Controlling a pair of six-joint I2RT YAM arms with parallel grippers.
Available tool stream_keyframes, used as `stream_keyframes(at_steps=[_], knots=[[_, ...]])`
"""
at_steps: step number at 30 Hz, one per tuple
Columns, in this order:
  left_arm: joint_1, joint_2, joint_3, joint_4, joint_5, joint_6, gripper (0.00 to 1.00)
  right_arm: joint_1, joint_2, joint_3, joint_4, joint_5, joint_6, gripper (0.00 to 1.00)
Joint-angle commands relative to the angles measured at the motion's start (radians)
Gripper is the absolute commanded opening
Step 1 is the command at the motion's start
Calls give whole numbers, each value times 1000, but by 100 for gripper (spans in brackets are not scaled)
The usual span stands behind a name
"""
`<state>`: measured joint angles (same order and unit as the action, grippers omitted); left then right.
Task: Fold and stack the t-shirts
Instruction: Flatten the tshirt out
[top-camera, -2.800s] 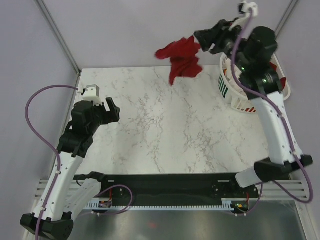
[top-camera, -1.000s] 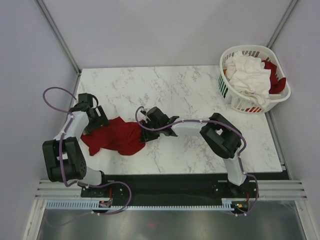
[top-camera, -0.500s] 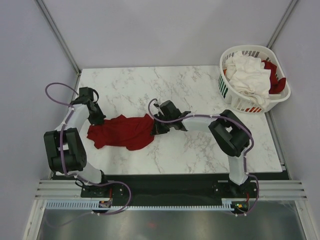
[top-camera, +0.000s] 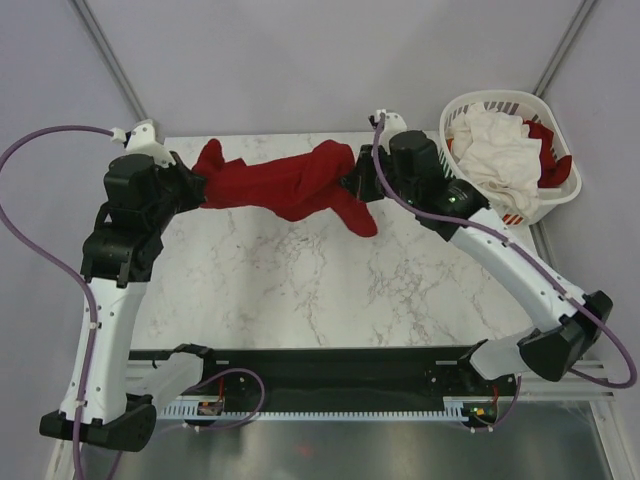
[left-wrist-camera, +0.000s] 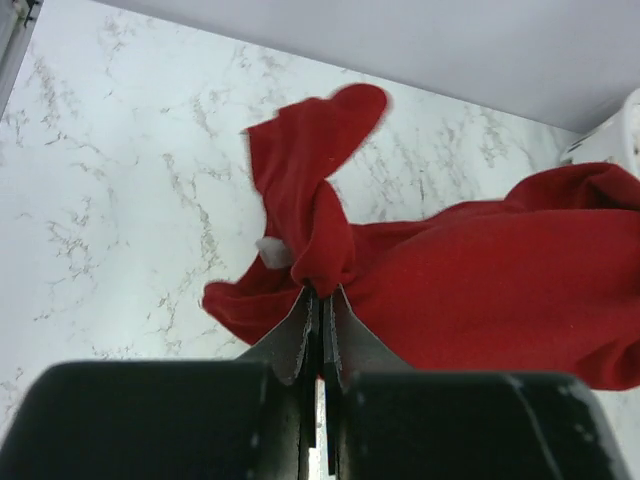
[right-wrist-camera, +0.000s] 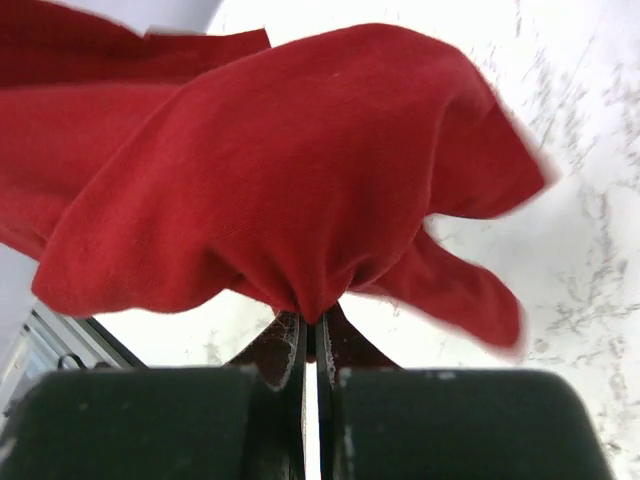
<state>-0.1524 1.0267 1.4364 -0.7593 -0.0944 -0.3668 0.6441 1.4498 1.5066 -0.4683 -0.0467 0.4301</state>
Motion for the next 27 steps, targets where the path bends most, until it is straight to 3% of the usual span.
stream_keyframes(at_steps=[1, 5, 10, 12, 13, 14, 15, 16, 20, 23, 24, 27], knots=[[14, 1, 39, -66, -59, 35, 2, -23, -61, 32, -208, 200, -25, 0], [13, -27, 58, -83, -42, 55, 6, -23, -153, 17, -260, 295, -11, 0], [13, -25, 13, -95, -108, 49, 20, -55, -189, -61, -282, 410, 12, 4], [13, -13, -20, -97, -128, 40, 20, -75, -167, -80, -291, 387, 24, 12], [14, -4, -45, -97, -133, 32, 20, -81, -157, -101, -291, 374, 24, 26], [13, 6, -57, -95, -134, 28, 20, -83, -126, -111, -296, 358, 27, 65], [14, 28, -73, -94, -137, 19, 20, -86, -111, -127, -297, 343, 32, 85], [14, 44, -100, -91, -139, 16, 20, -89, -97, -137, -297, 343, 36, 98], [14, 107, -155, -89, -93, -21, 17, -95, -51, -164, -294, 352, 42, 98], [-4, 84, -243, -22, 45, -49, 46, -101, -58, -187, -276, 366, 44, 98], [-9, 78, -272, 30, 62, -67, 60, -100, -58, -207, -265, 361, 44, 98], [-24, 102, -372, 127, 151, -107, 70, -103, -36, -230, -231, 328, 45, 98]])
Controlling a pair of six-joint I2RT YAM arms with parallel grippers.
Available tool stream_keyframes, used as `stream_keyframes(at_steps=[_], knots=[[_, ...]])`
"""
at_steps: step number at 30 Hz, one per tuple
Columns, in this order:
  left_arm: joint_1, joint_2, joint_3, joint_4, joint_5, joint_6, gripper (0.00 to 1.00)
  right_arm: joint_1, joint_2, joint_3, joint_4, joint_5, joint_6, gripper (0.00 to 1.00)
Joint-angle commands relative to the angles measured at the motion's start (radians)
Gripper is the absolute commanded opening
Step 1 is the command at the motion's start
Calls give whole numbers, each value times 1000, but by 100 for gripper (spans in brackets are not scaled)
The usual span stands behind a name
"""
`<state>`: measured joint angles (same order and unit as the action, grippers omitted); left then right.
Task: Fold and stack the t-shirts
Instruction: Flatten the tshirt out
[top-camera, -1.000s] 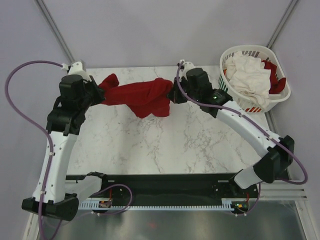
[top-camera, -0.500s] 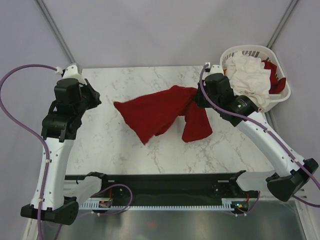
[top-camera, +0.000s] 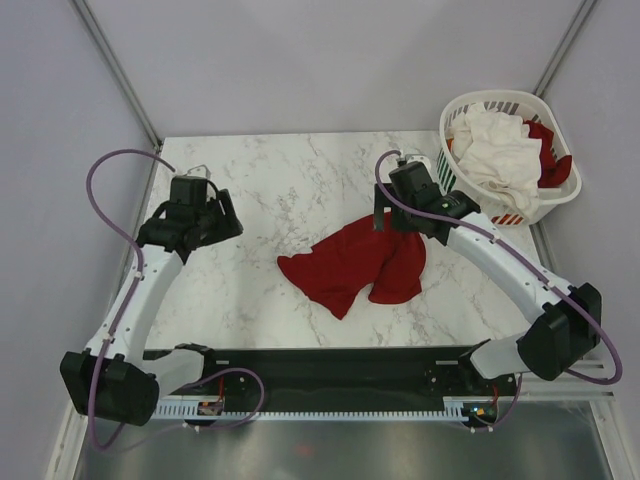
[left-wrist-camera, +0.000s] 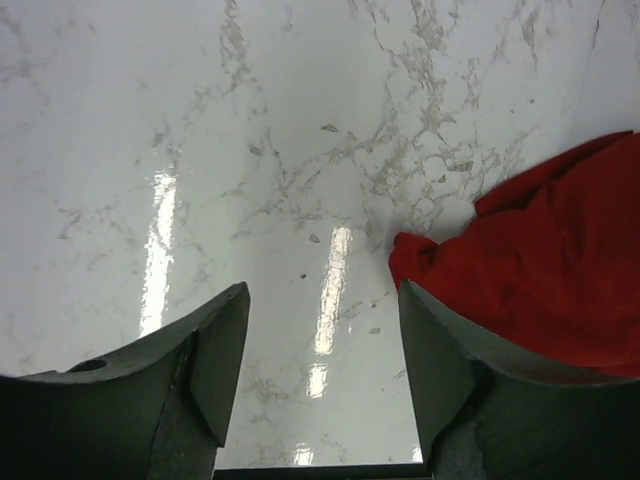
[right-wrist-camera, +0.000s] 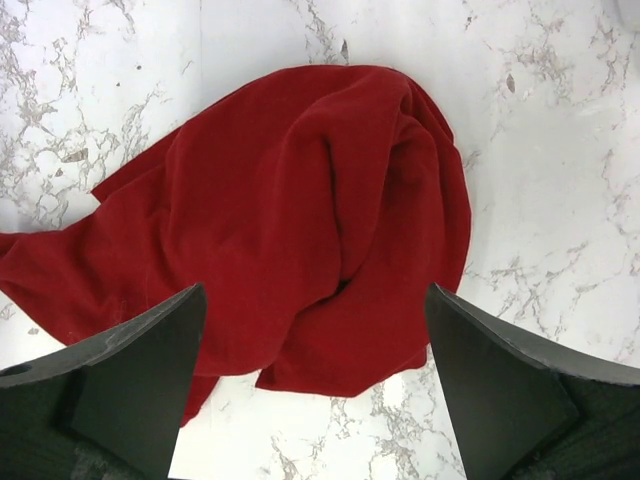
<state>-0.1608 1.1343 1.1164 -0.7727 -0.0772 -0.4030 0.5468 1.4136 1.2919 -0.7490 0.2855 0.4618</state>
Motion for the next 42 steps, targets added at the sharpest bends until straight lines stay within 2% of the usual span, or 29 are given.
stream_keyframes(at_steps=[1, 4, 9, 17, 27, 34, 35, 40, 41, 42], knots=[[-22, 11, -82, 166, 152, -85, 70, -7, 10, -22, 60, -20, 12, 98], [-74, 116, -101, 254, 186, -118, 68, -7, 42, -43, 89, -89, 5, 98], [-158, 339, -69, 360, 200, -129, 64, -7, 38, -77, 103, -111, -5, 98], [-249, 576, -7, 360, 200, -129, 64, -10, 11, -108, 105, -118, -17, 98], [-318, 585, 3, 360, 200, -129, 64, -19, 45, -115, 119, -114, -35, 98], [-319, 397, 19, 398, 200, -126, 65, -19, 44, -114, 120, -118, -34, 98], [-319, 334, 38, 415, 252, -27, 3, -21, 41, -112, 120, -121, -34, 98], [-319, 277, 94, 329, 220, 50, 4, -19, 35, -108, 122, -129, -32, 98], [-319, 282, 89, 325, 221, 56, 14, -18, 36, -108, 123, -131, -31, 98], [-319, 294, 70, 322, 226, 56, 32, -19, 38, -109, 126, -134, -29, 98]])
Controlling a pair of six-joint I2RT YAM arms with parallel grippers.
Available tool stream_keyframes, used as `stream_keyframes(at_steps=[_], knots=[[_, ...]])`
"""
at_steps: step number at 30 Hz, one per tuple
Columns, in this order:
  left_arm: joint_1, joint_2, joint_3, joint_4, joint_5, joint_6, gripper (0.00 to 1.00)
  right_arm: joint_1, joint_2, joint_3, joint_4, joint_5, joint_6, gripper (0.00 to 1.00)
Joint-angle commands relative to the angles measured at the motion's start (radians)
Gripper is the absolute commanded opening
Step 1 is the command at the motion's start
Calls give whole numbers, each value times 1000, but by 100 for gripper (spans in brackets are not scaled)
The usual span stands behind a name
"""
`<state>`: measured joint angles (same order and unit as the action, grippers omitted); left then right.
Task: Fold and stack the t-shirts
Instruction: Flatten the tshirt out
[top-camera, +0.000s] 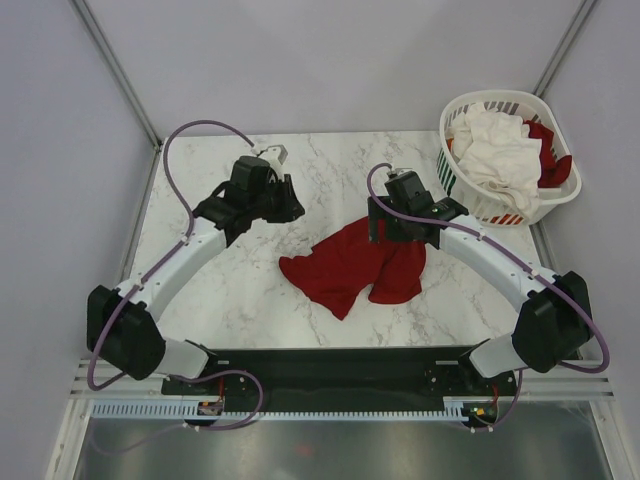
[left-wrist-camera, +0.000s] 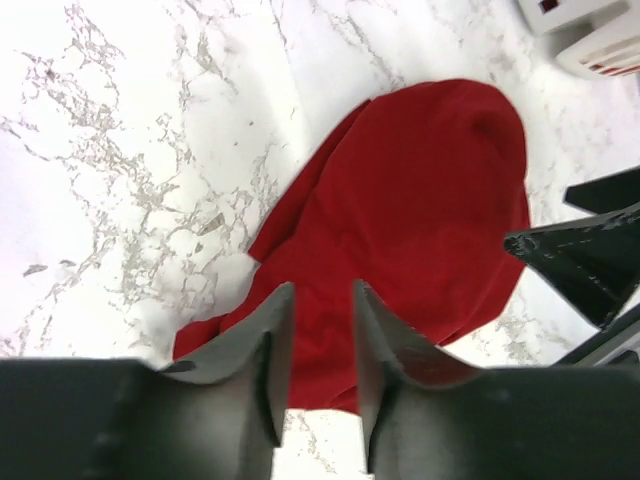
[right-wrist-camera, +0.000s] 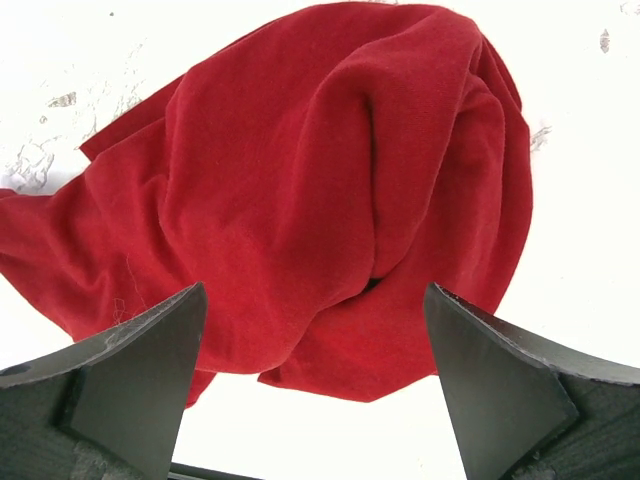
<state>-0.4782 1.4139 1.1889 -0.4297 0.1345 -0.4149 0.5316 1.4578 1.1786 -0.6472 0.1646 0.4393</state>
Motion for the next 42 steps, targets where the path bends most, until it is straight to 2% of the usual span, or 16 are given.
stream_keyframes(at_steps=[1, 2, 3, 5, 12, 19, 22, 25, 26, 27, 28, 29, 30, 36, 38, 42], knots=[[-2, 25, -15, -20, 23, 65, 42, -4, -4, 4, 24, -16, -7, 98], [-2, 58, -24, -20, 45, 62, 51, -4, -2, 3, 24, -20, -4, 98], [-3, 78, -41, -17, 47, 59, 64, -4, -2, 0, 26, -22, -2, 98], [-13, 146, -49, -14, 43, 68, 74, -4, -2, -7, 27, -27, -4, 98], [-51, 278, -37, 6, 13, 85, 75, -4, -10, -25, 27, -4, -13, 98], [-91, 290, -84, -1, -45, 74, 76, -5, -2, -30, 27, 13, -27, 98], [-102, 303, -120, -3, -81, 62, 69, -5, 7, -27, 27, 12, -28, 98], [-105, 326, -135, -1, -108, 48, 52, -8, 16, -23, 30, 10, -30, 98], [-108, 329, -134, -1, -108, 48, 39, -7, 19, -22, 29, 9, -30, 98], [-114, 330, -129, -1, -110, 48, 33, -7, 19, -22, 29, 9, -31, 98], [-118, 330, -121, -3, -114, 51, 16, -7, 19, -25, 29, 7, -31, 98], [-122, 329, -117, -4, -118, 53, 6, -7, 18, -27, 29, 7, -31, 98], [-126, 329, -112, -3, -124, 54, 2, -7, 16, -27, 30, 7, -31, 98], [-131, 254, -54, -58, -131, 60, 2, -7, 6, -25, 24, 10, -30, 98], [-135, 211, 0, -116, -182, 73, 2, -5, 3, -8, 18, 22, -33, 98], [-158, 12, 129, -217, -294, 111, 2, -8, -4, 39, -3, 35, -33, 98]])
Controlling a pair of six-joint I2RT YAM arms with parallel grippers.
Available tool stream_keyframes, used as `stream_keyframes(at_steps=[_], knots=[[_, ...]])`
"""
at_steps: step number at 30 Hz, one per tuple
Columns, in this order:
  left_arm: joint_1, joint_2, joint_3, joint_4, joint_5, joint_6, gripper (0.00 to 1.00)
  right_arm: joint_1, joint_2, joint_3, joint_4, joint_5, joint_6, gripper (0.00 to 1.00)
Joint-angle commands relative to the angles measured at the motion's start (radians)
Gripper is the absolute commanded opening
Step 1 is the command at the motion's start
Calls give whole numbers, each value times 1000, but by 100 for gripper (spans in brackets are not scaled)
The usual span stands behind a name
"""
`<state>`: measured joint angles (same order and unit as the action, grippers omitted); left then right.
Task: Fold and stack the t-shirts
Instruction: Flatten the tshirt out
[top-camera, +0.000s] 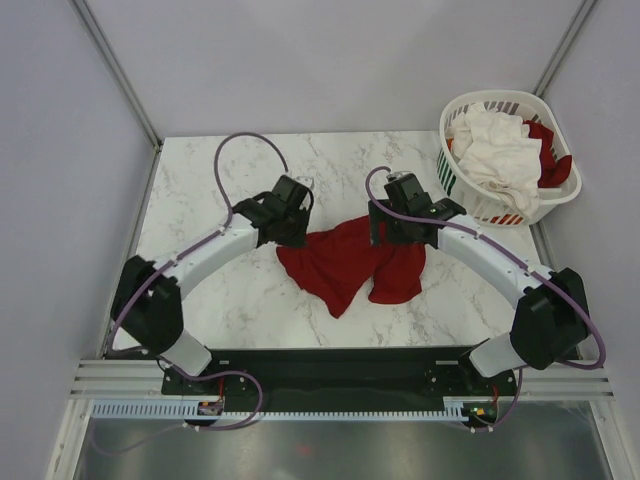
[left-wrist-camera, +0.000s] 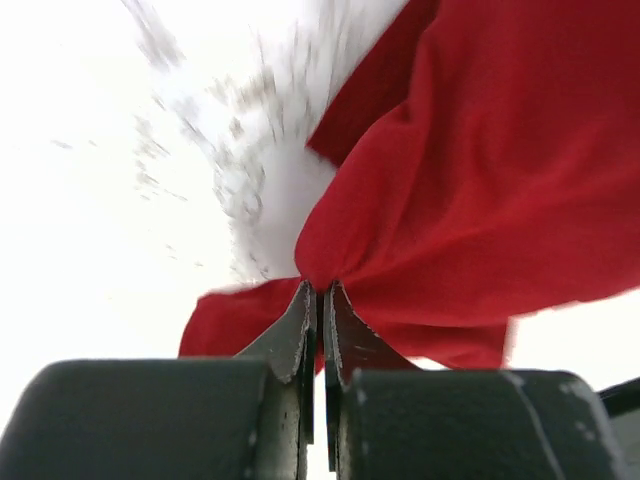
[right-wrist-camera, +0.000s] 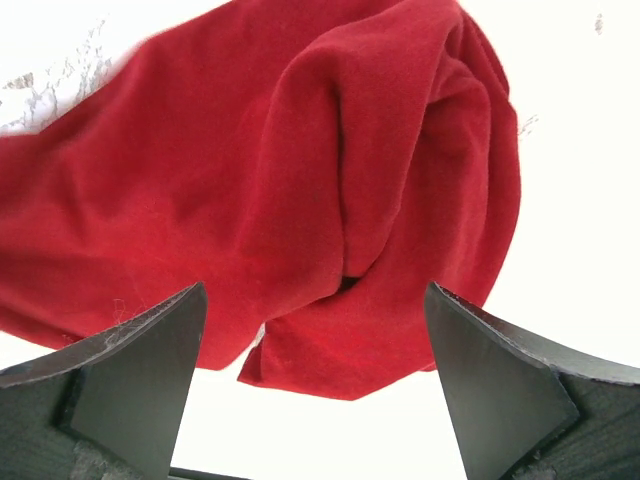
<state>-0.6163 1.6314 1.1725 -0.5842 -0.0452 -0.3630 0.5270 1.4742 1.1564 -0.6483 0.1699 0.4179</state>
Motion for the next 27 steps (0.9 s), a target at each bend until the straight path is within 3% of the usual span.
stream_keyframes(at_steps=[1, 7, 11, 21, 27], knots=[[-25, -244, 174, -83, -166, 79, 2, -5, -23, 72, -5, 17, -10, 98], [-31, -522, 351, -98, -249, 189, 2, -4, -69, 126, -8, 60, -10, 98], [-31, -568, 348, -100, -222, 266, 2, -4, -86, 141, 18, 72, 7, 98], [-31, -694, 7, -120, -354, 115, 2, 1, 11, -4, 147, -197, 64, 96], [-30, -729, -131, -123, -358, 76, 2, 80, 109, -26, 223, -242, 62, 94]])
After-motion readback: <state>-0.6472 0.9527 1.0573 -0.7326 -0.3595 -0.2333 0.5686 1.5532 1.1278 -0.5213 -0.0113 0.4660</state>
